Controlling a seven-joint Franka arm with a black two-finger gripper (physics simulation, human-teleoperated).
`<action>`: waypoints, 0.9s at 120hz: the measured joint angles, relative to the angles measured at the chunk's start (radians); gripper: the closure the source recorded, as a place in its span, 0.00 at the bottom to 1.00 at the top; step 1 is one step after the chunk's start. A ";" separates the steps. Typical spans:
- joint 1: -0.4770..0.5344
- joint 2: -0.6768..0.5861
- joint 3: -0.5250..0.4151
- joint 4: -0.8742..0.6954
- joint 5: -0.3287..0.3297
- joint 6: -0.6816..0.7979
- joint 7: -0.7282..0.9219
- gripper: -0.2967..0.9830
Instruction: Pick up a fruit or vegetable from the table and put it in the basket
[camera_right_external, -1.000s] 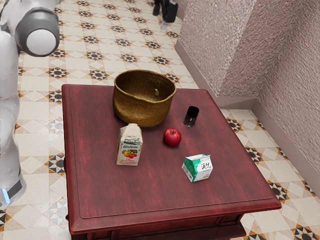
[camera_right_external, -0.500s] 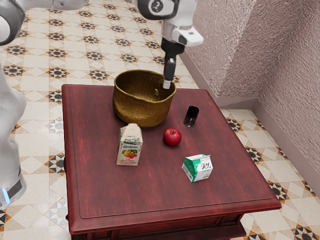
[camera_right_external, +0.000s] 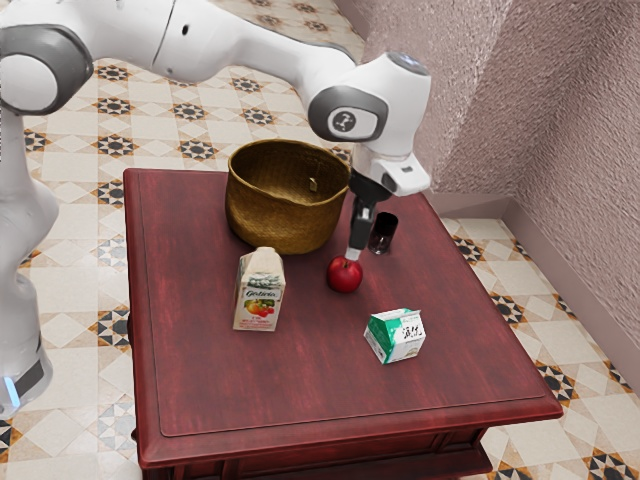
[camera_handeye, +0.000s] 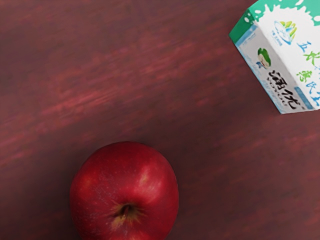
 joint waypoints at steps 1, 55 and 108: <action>-0.001 0.000 0.001 -0.003 0.000 0.001 0.000 0.25; 0.003 -0.026 0.006 -0.168 -0.002 0.232 -0.020 0.25; 0.009 0.059 0.019 -0.178 -0.024 0.322 -0.039 0.39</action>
